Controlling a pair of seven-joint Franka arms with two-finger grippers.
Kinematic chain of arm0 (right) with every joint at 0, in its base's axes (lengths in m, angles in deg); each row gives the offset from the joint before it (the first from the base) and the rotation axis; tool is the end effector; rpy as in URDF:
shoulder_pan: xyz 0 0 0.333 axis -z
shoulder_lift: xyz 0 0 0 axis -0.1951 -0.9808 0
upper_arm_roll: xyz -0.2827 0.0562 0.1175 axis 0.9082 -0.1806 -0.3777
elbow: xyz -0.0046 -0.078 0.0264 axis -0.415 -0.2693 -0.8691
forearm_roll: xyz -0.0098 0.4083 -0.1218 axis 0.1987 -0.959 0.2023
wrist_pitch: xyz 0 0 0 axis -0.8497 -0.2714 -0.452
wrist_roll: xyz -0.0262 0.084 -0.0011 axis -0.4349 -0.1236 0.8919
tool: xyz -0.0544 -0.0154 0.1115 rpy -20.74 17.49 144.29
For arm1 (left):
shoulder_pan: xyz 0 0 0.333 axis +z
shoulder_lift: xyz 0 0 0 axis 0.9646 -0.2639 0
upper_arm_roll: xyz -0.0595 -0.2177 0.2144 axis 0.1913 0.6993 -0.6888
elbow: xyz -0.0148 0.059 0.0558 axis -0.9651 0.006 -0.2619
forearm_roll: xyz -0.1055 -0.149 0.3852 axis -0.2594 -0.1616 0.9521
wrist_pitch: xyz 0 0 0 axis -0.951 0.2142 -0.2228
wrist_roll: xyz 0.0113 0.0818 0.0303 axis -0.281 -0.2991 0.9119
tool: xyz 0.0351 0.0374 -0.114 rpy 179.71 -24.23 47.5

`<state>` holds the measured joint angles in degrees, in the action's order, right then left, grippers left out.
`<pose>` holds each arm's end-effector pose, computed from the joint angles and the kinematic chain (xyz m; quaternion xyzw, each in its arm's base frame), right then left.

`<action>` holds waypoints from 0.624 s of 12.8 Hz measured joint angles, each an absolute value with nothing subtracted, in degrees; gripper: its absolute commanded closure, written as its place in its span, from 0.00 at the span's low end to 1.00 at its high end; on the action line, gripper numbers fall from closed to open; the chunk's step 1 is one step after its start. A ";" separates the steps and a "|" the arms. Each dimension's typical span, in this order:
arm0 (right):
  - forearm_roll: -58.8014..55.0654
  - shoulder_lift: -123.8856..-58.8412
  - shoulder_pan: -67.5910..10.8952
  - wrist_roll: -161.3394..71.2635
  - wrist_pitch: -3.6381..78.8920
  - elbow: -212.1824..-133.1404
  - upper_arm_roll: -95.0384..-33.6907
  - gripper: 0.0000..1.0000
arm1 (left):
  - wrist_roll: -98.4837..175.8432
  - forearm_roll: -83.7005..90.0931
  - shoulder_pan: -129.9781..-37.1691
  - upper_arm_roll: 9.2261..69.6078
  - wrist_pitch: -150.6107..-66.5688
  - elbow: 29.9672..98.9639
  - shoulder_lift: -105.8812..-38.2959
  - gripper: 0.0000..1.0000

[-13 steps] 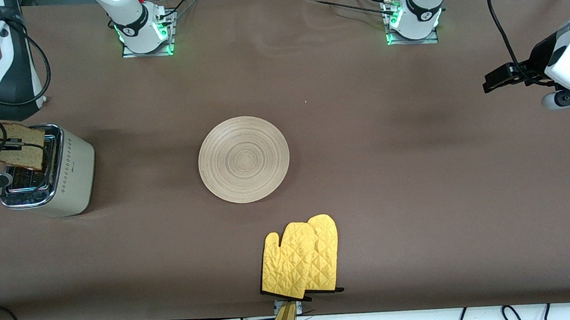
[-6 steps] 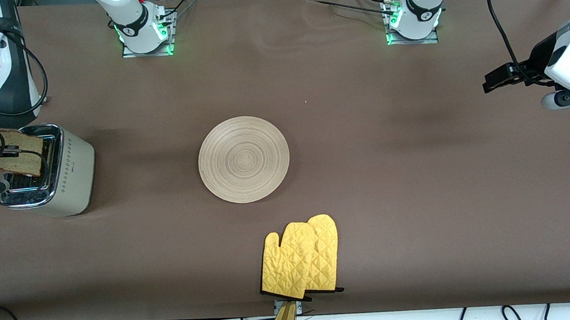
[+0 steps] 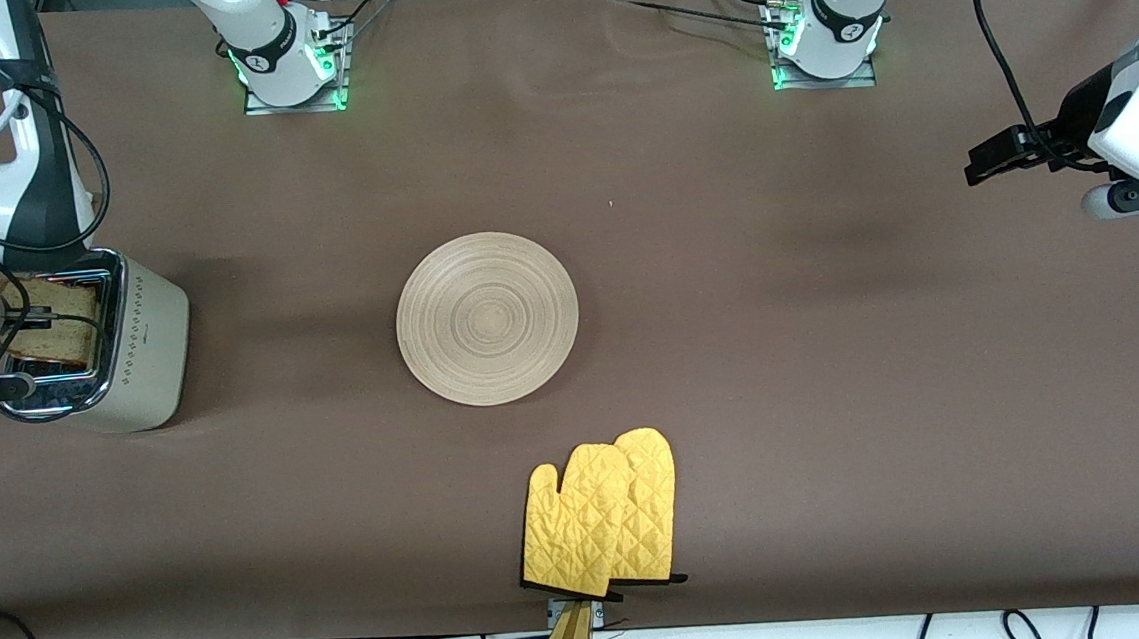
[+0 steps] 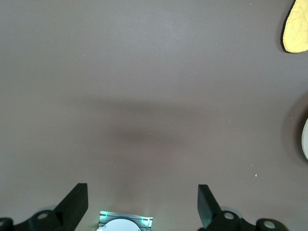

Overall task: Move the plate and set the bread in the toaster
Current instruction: 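Lower the bread into the toaster slot and open the right gripper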

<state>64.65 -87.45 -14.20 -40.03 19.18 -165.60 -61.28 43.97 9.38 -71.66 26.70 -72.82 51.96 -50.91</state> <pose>0.6537 -0.1112 0.3990 0.9546 0.0167 -0.1332 0.2658 0.5898 -0.0303 0.5703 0.9924 0.0786 -0.0927 0.0168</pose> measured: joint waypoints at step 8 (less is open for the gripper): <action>38.62 -81.26 -14.52 -40.41 10.72 -158.96 -62.02 0.00 | 43.97 9.38 -71.67 26.70 -72.82 51.97 -50.91 0.00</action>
<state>38.62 -81.26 -14.52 -40.41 10.72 -158.96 -62.02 43.97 9.38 -71.67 26.70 -72.82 51.97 -50.91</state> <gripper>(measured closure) 0.000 0.000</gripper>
